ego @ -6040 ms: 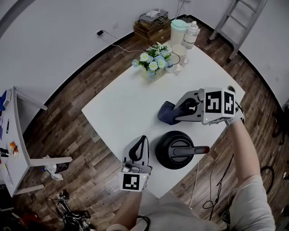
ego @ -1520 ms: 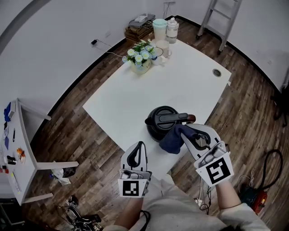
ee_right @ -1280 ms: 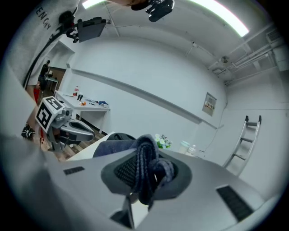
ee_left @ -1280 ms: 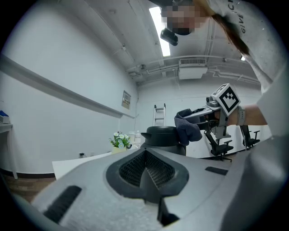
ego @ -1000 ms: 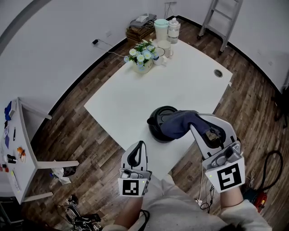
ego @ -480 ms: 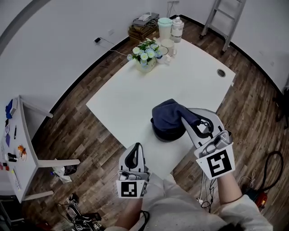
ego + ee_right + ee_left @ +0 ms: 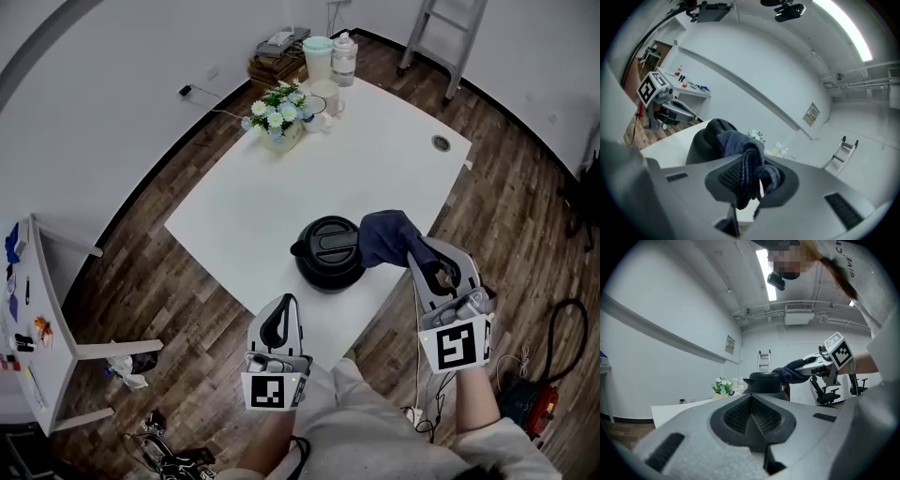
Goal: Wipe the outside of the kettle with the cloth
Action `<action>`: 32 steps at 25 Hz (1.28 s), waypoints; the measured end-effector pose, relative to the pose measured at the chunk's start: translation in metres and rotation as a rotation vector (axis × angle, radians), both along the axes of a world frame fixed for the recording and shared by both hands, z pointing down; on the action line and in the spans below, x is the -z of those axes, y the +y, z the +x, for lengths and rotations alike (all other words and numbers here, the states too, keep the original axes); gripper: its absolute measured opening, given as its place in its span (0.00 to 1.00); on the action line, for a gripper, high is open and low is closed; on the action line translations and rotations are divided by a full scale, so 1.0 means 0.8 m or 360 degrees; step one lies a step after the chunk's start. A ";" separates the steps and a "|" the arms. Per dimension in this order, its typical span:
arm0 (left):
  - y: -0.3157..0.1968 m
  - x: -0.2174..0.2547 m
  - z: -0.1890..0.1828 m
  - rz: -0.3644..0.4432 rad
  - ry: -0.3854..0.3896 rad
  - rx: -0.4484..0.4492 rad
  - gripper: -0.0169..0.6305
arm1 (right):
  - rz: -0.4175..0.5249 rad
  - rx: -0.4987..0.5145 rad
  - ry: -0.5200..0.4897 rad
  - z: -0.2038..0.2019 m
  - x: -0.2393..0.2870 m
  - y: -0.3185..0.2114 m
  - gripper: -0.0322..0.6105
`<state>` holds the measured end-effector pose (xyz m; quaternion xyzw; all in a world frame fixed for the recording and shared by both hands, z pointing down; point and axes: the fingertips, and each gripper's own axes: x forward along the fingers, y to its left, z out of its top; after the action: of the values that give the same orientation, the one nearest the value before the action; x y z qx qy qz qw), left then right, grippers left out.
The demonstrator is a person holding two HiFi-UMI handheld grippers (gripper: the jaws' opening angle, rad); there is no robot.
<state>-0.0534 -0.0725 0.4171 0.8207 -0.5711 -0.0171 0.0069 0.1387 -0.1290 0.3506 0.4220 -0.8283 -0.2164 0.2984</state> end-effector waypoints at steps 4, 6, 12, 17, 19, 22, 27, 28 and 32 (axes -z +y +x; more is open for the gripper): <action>-0.002 -0.003 0.006 -0.0012 0.0045 -0.0001 0.04 | -0.0035 -0.0124 0.0056 0.015 -0.030 0.012 0.13; -0.002 -0.004 0.008 -0.0018 0.0039 -0.0008 0.04 | -0.0086 -0.0178 0.0007 0.018 -0.047 0.015 0.13; 0.008 -0.009 0.009 -0.0044 0.0047 -0.0010 0.04 | -0.0180 -0.0249 -0.0046 0.018 -0.102 0.017 0.13; 0.018 -0.019 0.002 -0.0061 0.0045 0.0010 0.04 | -0.0263 -0.0302 -0.0142 0.018 -0.140 0.011 0.13; 0.020 -0.021 -0.001 -0.0062 0.0044 0.0022 0.04 | -0.0302 -0.0318 -0.0148 0.018 -0.152 0.009 0.13; 0.025 -0.021 -0.004 -0.0063 0.0040 0.0033 0.04 | -0.0370 -0.0333 -0.0109 0.018 -0.168 0.013 0.13; 0.039 -0.008 0.004 -0.0022 0.0057 0.0020 0.04 | -0.0501 -0.0290 -0.0080 0.012 -0.194 0.032 0.13; 0.043 -0.003 0.007 -0.0012 0.0055 0.0014 0.04 | -0.0519 -0.0288 -0.0087 0.013 -0.195 0.038 0.13; 0.062 0.009 0.012 0.0020 0.0062 -0.0002 0.04 | -0.0605 -0.0259 -0.0142 0.013 -0.193 0.065 0.13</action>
<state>-0.0436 -0.0228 0.4101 0.8207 -0.5701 -0.0368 0.0129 0.1494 -0.0768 0.5052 0.4329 -0.8297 -0.0126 0.3521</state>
